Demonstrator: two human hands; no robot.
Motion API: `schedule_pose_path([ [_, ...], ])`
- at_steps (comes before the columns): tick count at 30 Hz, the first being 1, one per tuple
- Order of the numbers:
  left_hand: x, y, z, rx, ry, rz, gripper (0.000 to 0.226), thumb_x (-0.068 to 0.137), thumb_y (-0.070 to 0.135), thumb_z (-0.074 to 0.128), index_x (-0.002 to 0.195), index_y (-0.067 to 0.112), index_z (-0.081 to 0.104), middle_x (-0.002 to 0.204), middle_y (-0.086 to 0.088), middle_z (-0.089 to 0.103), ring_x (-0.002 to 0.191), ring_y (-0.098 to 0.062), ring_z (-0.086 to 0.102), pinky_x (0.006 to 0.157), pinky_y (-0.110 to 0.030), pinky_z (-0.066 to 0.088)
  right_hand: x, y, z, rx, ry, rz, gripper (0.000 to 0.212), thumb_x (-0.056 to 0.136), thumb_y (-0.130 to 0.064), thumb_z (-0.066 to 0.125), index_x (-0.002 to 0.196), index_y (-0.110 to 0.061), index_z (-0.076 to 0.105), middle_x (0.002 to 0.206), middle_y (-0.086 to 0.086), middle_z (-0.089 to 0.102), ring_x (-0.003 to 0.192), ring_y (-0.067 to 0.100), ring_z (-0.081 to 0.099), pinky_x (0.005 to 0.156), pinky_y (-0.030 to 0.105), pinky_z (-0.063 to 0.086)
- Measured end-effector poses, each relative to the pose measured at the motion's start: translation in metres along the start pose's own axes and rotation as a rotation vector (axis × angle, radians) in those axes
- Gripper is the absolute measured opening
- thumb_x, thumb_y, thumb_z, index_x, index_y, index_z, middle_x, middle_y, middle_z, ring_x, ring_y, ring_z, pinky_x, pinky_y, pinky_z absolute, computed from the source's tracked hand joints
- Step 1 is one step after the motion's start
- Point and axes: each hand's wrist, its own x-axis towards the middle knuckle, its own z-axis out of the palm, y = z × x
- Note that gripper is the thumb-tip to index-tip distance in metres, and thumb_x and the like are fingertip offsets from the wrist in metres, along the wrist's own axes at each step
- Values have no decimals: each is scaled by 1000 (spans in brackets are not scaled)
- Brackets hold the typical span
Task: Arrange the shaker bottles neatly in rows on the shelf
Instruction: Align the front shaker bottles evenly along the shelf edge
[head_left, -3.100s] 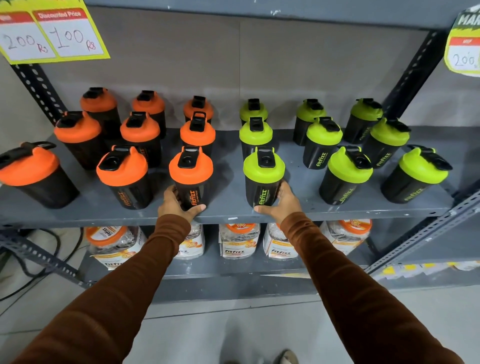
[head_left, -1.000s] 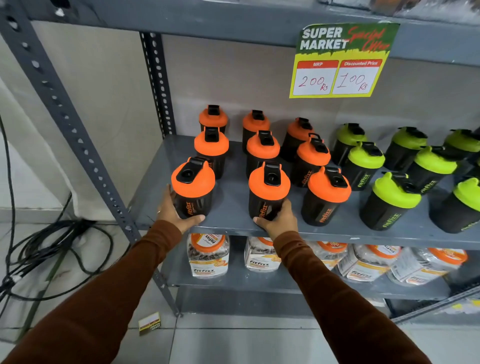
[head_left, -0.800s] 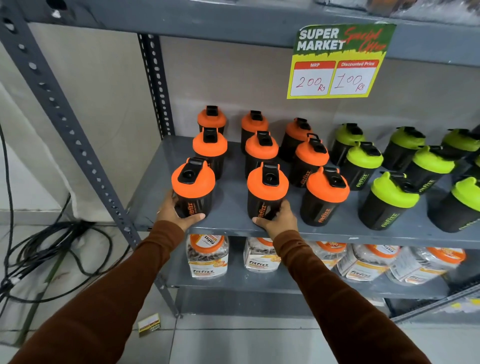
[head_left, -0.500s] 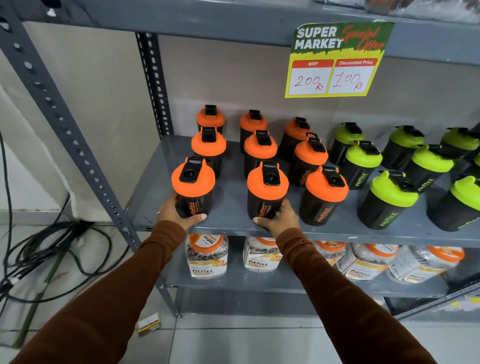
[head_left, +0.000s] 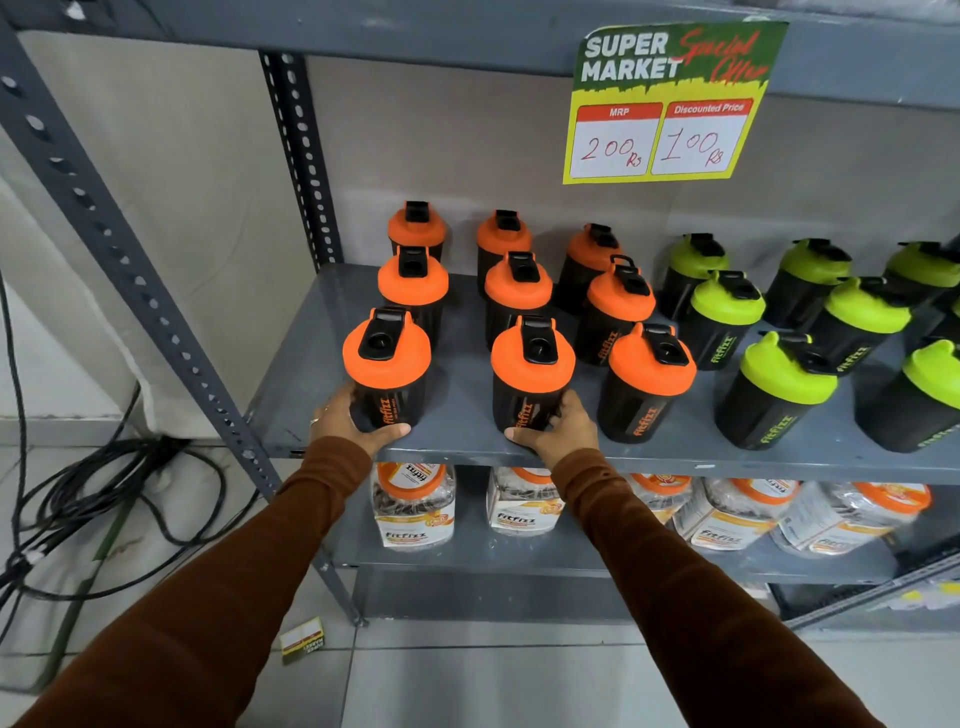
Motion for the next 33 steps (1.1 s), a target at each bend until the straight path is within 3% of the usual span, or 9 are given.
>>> schedule_pose_path([
  [18,3,-8,2,67,-13,0,68,58,24,85,115,6,53,124,-19,58,116,-37,50,99,-51,43,0,1,-4,-55,-34,-13,63,68,-8,79,121,-5,46,130,15,56,123,32,50,107,45,39],
  [33,3,-8,2,52,-9,39,66,58,21,84,114,5,54,122,-19,59,114,-35,53,96,-45,43,0,4,-4,-40,-37,-11,63,62,-7,82,116,-2,49,125,16,60,118,30,54,103,38,42],
])
